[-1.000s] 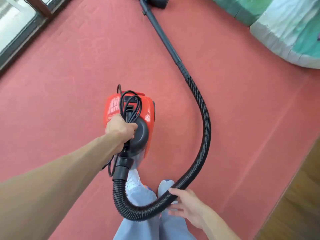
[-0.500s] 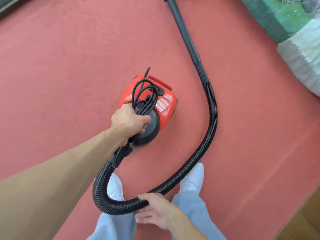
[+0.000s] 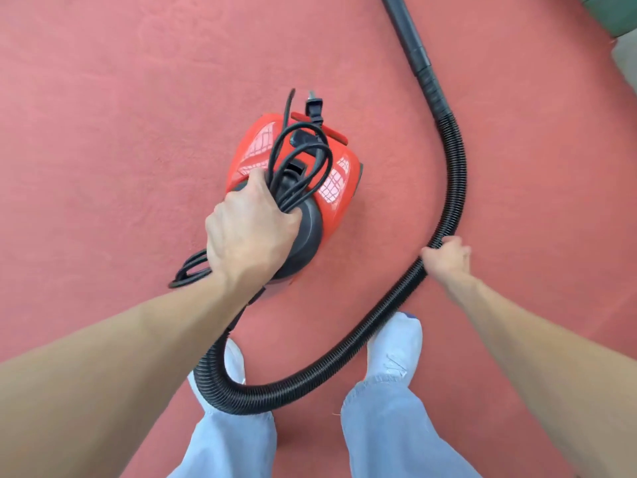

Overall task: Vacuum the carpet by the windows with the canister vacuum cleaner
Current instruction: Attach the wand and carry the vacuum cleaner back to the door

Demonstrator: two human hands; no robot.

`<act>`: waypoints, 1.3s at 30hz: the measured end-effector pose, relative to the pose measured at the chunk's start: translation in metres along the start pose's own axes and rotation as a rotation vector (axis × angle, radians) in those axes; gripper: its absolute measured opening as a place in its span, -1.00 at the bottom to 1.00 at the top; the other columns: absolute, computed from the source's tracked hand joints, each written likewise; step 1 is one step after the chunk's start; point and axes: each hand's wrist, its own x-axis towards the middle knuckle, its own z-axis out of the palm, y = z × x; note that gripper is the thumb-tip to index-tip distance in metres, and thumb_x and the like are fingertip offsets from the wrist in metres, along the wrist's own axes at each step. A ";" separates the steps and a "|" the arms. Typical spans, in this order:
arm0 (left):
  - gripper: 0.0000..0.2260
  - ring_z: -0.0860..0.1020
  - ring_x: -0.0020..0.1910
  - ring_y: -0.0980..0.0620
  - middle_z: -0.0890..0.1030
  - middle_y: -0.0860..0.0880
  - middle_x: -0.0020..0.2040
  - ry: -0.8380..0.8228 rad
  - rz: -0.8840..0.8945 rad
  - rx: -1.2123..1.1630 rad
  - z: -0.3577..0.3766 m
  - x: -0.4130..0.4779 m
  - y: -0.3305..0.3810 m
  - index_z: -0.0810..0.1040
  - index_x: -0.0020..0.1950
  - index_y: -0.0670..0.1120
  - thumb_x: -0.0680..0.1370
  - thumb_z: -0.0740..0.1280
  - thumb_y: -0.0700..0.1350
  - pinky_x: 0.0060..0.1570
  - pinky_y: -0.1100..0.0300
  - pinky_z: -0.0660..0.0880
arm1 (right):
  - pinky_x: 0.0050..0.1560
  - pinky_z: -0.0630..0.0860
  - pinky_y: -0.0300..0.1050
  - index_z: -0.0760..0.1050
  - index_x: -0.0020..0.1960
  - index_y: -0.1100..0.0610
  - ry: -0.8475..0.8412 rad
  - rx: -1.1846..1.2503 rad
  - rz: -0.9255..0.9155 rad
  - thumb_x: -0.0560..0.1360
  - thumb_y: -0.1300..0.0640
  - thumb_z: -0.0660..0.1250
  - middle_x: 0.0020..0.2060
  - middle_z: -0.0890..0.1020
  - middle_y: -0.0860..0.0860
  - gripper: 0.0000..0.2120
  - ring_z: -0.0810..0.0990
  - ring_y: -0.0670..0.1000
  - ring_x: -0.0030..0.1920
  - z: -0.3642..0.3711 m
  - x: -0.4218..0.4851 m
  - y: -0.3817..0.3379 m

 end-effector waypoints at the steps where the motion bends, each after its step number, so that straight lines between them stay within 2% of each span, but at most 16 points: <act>1: -0.80 0.41 -0.24 -0.20 0.49 -0.10 -0.25 0.011 0.015 0.008 0.002 0.001 -0.001 0.37 0.00 -0.06 0.46 0.32 -0.05 -0.11 0.01 0.40 | 0.37 0.35 0.05 0.28 0.45 0.20 0.021 0.022 -0.015 0.45 0.12 0.33 0.35 0.37 0.25 -0.40 0.42 0.26 0.33 -0.005 0.012 -0.004; 3: -0.80 0.43 -0.25 -0.23 0.52 -0.11 -0.25 0.025 0.044 0.018 0.005 0.002 -0.004 0.37 0.02 -0.06 0.47 0.31 -0.05 -0.12 -0.01 0.41 | 0.34 0.40 0.11 0.16 0.51 0.17 0.000 0.137 -0.005 0.37 0.05 0.41 0.33 0.41 0.19 -0.20 0.46 0.24 0.29 -0.007 0.028 -0.010; 5: -0.79 0.51 -0.22 -0.28 0.59 -0.14 -0.22 0.036 0.073 0.022 0.007 0.004 -0.006 0.39 0.05 -0.07 0.48 0.30 -0.04 -0.11 -0.02 0.44 | 0.02 0.56 0.07 0.01 0.57 0.09 -0.077 0.325 0.055 0.33 -0.01 0.48 0.22 0.45 0.06 -0.03 0.54 0.15 0.10 -0.003 0.033 -0.012; 7: -0.78 0.58 -0.16 -0.31 0.63 -0.16 -0.19 0.047 0.098 0.019 0.009 0.004 -0.007 0.40 0.08 -0.07 0.49 0.29 -0.02 -0.07 -0.05 0.49 | -0.17 0.49 -0.09 -0.06 0.58 -0.05 -0.141 0.438 0.071 0.30 -0.20 0.49 0.24 0.48 0.04 0.05 0.55 0.10 0.10 0.010 0.033 -0.008; 9: -0.77 0.59 -0.15 -0.32 0.63 -0.18 -0.18 0.051 0.116 0.016 0.010 0.004 -0.008 0.39 0.08 -0.06 0.50 0.29 0.00 -0.06 -0.07 0.50 | 0.07 0.50 -0.03 0.15 0.50 -0.17 -0.192 0.400 -0.016 0.18 -0.45 0.36 0.24 0.55 0.04 -0.03 0.55 0.07 0.16 0.026 0.023 -0.012; 11: -0.77 0.59 -0.15 -0.32 0.63 -0.19 -0.18 0.054 0.121 0.015 0.011 0.005 -0.008 0.38 0.07 -0.06 0.50 0.29 0.00 -0.06 -0.07 0.49 | 0.13 0.49 0.02 0.47 0.27 -0.10 -0.276 0.315 -0.178 0.20 -0.54 0.19 -0.01 0.64 0.01 -0.21 0.57 0.03 0.00 0.044 0.008 -0.025; 13: -0.78 0.59 -0.14 -0.33 0.64 -0.19 -0.17 0.054 0.117 0.013 0.010 0.006 -0.009 0.37 0.06 -0.05 0.49 0.30 -0.01 -0.05 -0.07 0.51 | 0.10 0.54 0.04 0.53 0.08 0.00 -0.340 0.318 -0.233 0.28 -0.54 0.16 -0.12 0.63 -0.03 -0.30 0.59 0.02 -0.06 0.054 -0.023 -0.047; 20: -0.79 0.59 -0.14 -0.31 0.63 -0.16 -0.18 0.045 0.116 0.003 0.010 0.005 -0.009 0.36 0.03 -0.03 0.51 0.31 0.01 -0.09 -0.03 0.46 | -0.09 0.65 0.17 0.28 0.32 -0.05 -0.349 0.504 -0.377 0.40 -0.33 0.35 0.02 0.63 0.05 -0.38 0.71 0.13 -0.21 0.026 -0.050 -0.078; 23: -0.79 0.58 -0.07 -0.32 0.58 -0.17 -0.19 0.019 0.050 0.000 0.009 0.008 -0.009 0.38 0.05 -0.03 0.48 0.33 -0.02 -0.08 -0.01 0.40 | -0.05 0.64 0.09 0.48 0.17 0.05 -0.328 0.435 -0.462 0.44 -0.39 0.25 -0.19 0.71 0.06 -0.43 0.72 0.08 -0.25 -0.007 -0.060 -0.104; 25: -0.78 0.57 -0.04 -0.29 0.51 -0.11 -0.20 -0.016 -0.008 -0.035 0.008 0.010 -0.007 0.43 0.09 -0.02 0.47 0.33 -0.06 -0.03 -0.01 0.42 | -0.05 0.62 0.00 0.60 -0.03 0.16 -0.331 0.363 -0.498 0.49 -0.29 0.29 -0.30 0.71 0.02 -0.50 0.69 0.00 -0.29 -0.029 -0.074 -0.118; 27: -0.78 0.57 -0.05 -0.27 0.55 -0.11 -0.16 -0.047 -0.050 -0.059 0.007 0.011 -0.007 0.45 0.07 -0.03 0.45 0.32 -0.08 0.01 -0.02 0.46 | -0.09 0.57 -0.02 0.62 0.01 0.19 -0.342 0.337 -0.584 0.49 -0.12 0.37 -0.25 0.69 -0.01 -0.64 0.64 -0.05 -0.27 -0.046 -0.098 -0.127; 28: -0.80 0.56 -0.07 -0.27 0.56 -0.12 -0.15 -0.058 -0.064 -0.065 0.006 0.011 -0.006 0.45 0.05 -0.03 0.45 0.32 -0.09 0.00 -0.02 0.47 | -0.08 0.55 -0.04 0.55 0.21 0.16 -0.360 0.290 -0.641 0.49 -0.04 0.38 -0.17 0.68 -0.03 -0.62 0.64 -0.06 -0.21 -0.056 -0.114 -0.129; 30: -0.81 0.52 -0.12 -0.24 0.56 -0.11 -0.15 -0.072 -0.083 -0.072 0.005 0.010 -0.005 0.44 0.02 -0.02 0.44 0.32 -0.10 -0.03 -0.01 0.46 | -0.04 0.53 -0.05 0.01 0.56 -0.06 -0.402 0.127 -0.750 0.44 0.04 0.36 -0.09 0.64 -0.04 -0.19 0.63 0.00 -0.12 -0.073 -0.151 -0.126; 33: -0.80 0.58 -0.05 -0.27 0.62 -0.14 -0.10 -0.079 -0.089 -0.068 0.004 0.010 -0.004 0.46 0.04 -0.03 0.43 0.32 -0.10 -0.02 -0.01 0.47 | -0.14 0.53 0.00 -0.37 0.48 -0.31 -0.429 -0.173 -0.813 0.37 0.01 0.31 -0.27 0.61 0.02 0.00 0.60 0.11 -0.24 -0.087 -0.201 -0.097; 36: -0.77 0.60 0.01 -0.28 0.65 -0.18 -0.02 -0.075 -0.075 -0.066 0.004 0.010 -0.004 0.48 0.08 -0.03 0.43 0.31 -0.08 0.02 -0.01 0.48 | -0.14 0.55 0.06 -0.12 0.43 -0.33 -0.407 -0.120 -0.737 0.41 -0.12 0.31 -0.37 0.59 0.00 -0.22 0.60 0.13 -0.27 -0.085 -0.226 -0.066; 39: -0.77 0.60 0.03 -0.28 0.66 -0.18 0.00 -0.065 -0.067 -0.058 0.005 0.010 -0.005 0.48 0.08 -0.04 0.44 0.31 -0.06 0.02 0.00 0.48 | -0.06 0.53 0.02 0.14 0.25 -0.19 -0.392 0.008 -0.642 0.44 -0.29 0.28 -0.22 0.63 -0.06 -0.50 0.61 0.03 -0.14 -0.070 -0.227 -0.063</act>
